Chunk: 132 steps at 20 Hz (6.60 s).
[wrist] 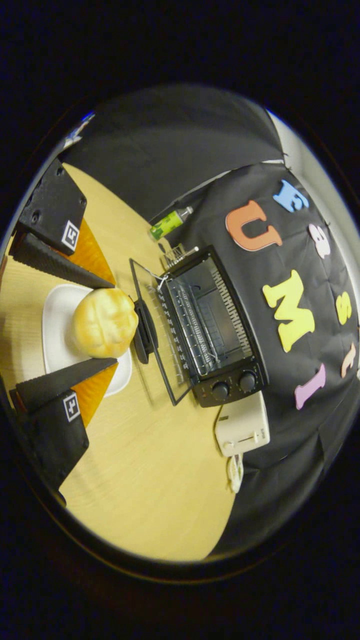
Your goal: Open the toaster oven, put the food inside, and close the toaster oven door.
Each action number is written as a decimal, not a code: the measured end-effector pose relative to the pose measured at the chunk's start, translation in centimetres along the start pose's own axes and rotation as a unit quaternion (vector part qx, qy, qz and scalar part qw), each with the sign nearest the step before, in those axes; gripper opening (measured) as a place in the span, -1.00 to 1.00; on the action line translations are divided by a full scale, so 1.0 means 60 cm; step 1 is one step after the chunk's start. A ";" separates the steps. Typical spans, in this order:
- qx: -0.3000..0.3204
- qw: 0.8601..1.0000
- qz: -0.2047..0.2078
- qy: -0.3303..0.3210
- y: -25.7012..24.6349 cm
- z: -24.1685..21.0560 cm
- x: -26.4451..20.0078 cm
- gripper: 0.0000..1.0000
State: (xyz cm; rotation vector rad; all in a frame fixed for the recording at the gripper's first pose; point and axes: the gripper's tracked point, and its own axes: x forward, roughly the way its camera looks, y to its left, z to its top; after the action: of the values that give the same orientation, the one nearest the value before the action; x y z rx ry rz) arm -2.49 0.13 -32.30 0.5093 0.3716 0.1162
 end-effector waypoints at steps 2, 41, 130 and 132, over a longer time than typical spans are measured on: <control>0.042 0.999 0.027 -0.007 0.001 0.019 0.010 0.75; 0.027 0.996 -0.006 -0.080 0.030 0.280 0.336 1.00; -0.240 0.956 -0.082 -0.149 0.179 0.261 0.028 1.00; -0.238 0.955 -0.082 -0.159 0.196 0.287 0.002 1.00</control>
State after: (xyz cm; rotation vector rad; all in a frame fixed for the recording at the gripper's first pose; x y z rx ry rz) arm 3.86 2.54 -12.58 0.0152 0.0614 -0.0383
